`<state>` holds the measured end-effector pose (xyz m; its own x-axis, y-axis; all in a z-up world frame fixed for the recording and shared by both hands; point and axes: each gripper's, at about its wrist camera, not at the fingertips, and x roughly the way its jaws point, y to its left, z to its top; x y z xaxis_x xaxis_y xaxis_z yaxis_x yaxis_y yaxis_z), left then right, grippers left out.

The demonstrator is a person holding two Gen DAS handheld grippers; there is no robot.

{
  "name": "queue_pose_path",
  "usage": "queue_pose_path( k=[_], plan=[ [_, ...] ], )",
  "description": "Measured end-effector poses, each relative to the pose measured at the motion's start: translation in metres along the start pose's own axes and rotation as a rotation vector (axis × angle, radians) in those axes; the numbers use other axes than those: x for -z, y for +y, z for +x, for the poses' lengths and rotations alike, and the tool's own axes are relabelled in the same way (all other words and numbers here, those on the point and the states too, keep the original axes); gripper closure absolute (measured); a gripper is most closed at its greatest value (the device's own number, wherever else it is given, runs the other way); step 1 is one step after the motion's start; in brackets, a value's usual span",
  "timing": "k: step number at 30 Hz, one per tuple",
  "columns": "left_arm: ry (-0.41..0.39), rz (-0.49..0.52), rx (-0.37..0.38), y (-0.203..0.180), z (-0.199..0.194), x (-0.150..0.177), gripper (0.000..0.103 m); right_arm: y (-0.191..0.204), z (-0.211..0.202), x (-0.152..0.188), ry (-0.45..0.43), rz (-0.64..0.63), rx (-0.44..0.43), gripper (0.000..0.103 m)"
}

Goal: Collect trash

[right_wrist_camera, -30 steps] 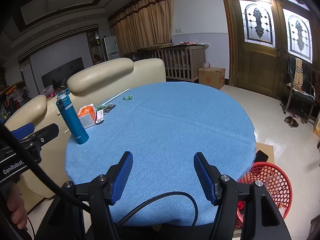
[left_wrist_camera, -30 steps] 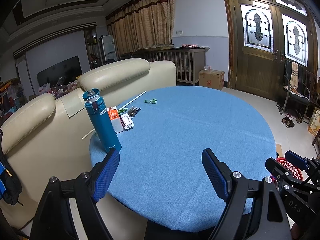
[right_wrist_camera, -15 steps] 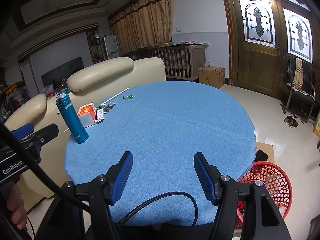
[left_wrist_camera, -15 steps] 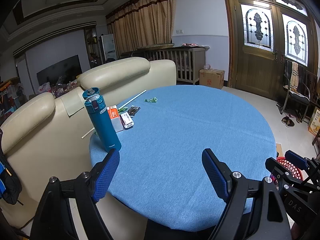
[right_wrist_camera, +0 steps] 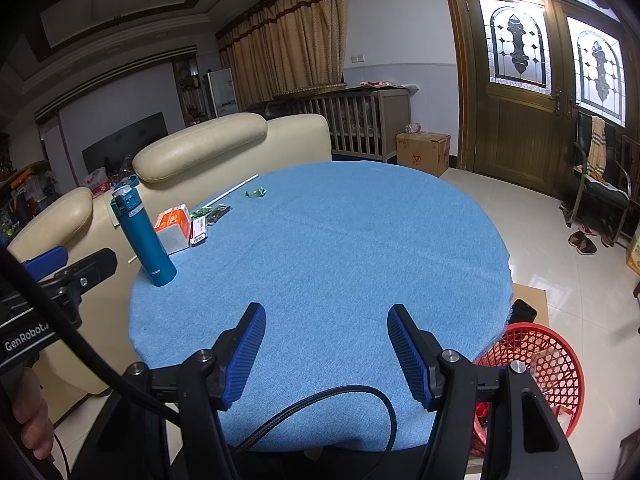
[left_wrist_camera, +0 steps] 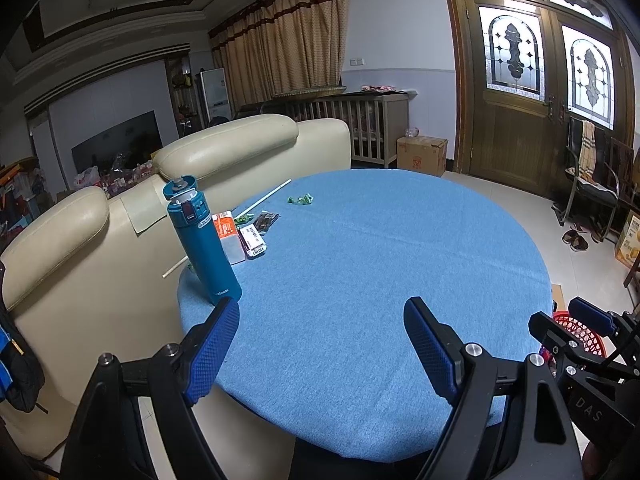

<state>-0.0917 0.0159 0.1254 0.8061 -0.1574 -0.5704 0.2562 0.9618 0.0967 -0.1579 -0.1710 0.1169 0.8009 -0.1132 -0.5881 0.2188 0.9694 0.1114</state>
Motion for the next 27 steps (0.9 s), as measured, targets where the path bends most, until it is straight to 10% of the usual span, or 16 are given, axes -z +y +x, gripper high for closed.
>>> queue_pose_path(
  k=[27],
  plan=[
    [0.006, 0.007, 0.002, -0.0034, -0.0016, -0.0016, 0.018, 0.0006, 0.0014, -0.0017, 0.006, 0.001, 0.004, 0.036]
  ],
)
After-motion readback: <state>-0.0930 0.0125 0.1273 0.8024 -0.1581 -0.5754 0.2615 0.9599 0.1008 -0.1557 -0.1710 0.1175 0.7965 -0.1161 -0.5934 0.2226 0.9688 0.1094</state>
